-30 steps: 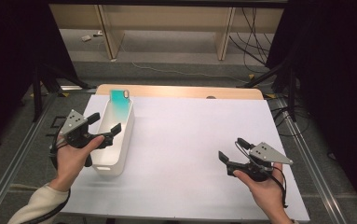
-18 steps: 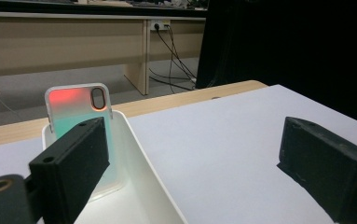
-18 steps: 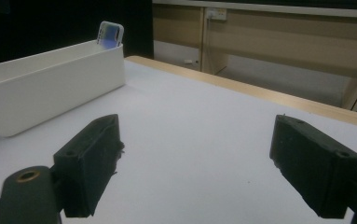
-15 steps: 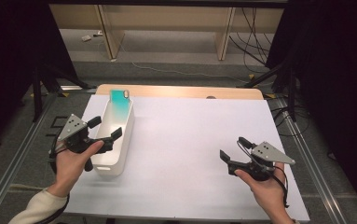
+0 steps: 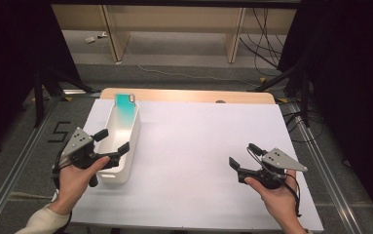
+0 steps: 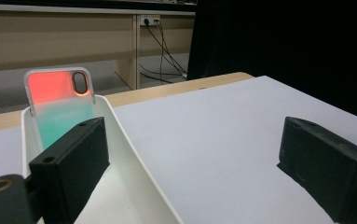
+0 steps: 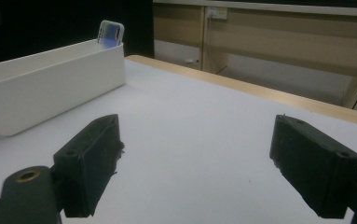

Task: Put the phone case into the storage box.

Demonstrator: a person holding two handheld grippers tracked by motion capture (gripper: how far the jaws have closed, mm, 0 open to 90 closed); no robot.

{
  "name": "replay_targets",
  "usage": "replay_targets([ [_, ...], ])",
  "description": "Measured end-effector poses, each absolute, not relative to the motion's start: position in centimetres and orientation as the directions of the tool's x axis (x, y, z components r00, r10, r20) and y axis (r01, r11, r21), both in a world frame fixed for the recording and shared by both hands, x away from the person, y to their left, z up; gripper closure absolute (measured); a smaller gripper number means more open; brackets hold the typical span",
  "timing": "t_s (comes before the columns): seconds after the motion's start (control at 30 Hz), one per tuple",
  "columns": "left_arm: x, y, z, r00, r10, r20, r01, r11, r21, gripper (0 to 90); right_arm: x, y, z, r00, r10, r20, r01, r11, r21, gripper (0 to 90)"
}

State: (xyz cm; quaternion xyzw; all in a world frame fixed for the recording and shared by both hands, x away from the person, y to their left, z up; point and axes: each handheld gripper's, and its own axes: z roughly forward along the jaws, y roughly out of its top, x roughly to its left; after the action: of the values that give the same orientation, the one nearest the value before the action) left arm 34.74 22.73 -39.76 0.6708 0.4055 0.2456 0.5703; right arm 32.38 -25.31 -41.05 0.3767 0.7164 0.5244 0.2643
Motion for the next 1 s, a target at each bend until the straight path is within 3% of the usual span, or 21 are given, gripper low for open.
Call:
replay_targets([
  [1.0,33.4,22.5,-41.2,0.561,0.822,-0.1,0.259,-0.059,0.964,7.8,32.5,-25.1,-41.3,-0.58,0.814,0.027,0.251,0.148,0.957,17.4],
])
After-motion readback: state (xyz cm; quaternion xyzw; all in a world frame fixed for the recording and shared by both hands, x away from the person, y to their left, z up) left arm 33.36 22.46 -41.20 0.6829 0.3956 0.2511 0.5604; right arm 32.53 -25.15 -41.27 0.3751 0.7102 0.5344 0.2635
